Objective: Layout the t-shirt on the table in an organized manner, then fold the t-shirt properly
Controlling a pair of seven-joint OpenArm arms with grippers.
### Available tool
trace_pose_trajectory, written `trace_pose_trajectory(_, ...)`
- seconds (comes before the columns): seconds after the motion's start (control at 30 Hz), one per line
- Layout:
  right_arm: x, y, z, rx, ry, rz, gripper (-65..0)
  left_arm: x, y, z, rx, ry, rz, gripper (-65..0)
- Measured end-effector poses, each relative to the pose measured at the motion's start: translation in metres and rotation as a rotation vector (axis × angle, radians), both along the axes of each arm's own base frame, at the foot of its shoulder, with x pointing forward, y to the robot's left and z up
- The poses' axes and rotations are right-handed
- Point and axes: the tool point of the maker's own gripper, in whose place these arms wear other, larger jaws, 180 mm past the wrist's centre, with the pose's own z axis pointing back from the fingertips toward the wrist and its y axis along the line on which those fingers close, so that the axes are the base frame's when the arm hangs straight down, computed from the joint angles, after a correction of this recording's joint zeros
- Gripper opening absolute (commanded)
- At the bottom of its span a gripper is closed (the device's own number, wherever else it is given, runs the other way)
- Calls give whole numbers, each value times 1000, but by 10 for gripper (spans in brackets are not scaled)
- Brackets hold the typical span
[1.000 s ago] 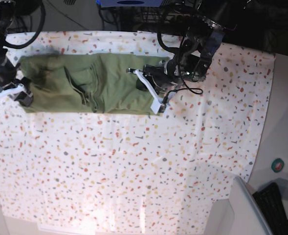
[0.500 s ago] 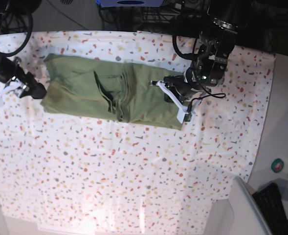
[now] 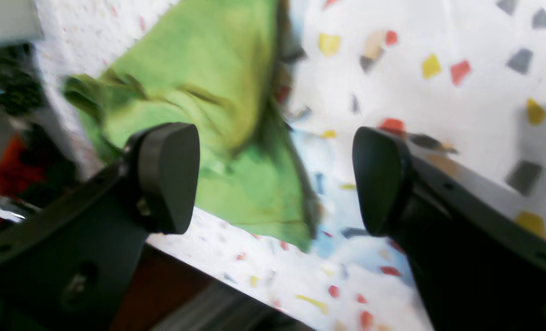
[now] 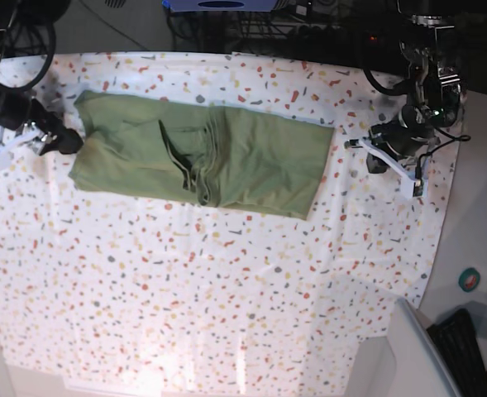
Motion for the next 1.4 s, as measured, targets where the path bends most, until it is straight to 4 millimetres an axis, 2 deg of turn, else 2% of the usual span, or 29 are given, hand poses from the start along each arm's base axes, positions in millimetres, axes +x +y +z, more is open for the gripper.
trace_pose_trajectory(0.1, -4, -4, -6, -54, 29, 34, -156, -3, 17, -15, -23, 38, 36, -650)
trace_pose_trajectory(0.2, 0, 9, -7, -39, 2, 50, -158, -3, 22, -29, -34, 76, 58, -650)
trace_pose_trajectory(0.33, -1, 24, -8, -34, -11, 127, -161, 7, 5, -41, -66, 91, 29, -650)
trace_pose_trajectory(0.5, 2, 38, -8, -16, -26, 155, -161, 20, -30, -45, -88, 87, -61, -650)
trace_pose_trajectory(0.8, 6, 65, -9, 14, -36, 210, -162, 20, -50, -49, -81, 87, -132, -650)
trace_pose_trajectory(1.0, 8, 69, -8, 20, -36, 225, -167, 17, -63, -51, -113, 84, -136, -650)
trace_pose_trajectory(1.17, 9, 67, -9, 2, -30, 235, -299, 14, -74, -52, -136, 82, -151, -650)
trace_pose_trajectory(1.27, 14, 65, -11, 8, -24, 226, -309, 14, -85, -53, -140, 80, -178, -650)
trace_pose_trajectory(1.4, 18, 66, -16, 45, -12, 194, -309, 14, -87, -53, -141, 80, -184, -650)
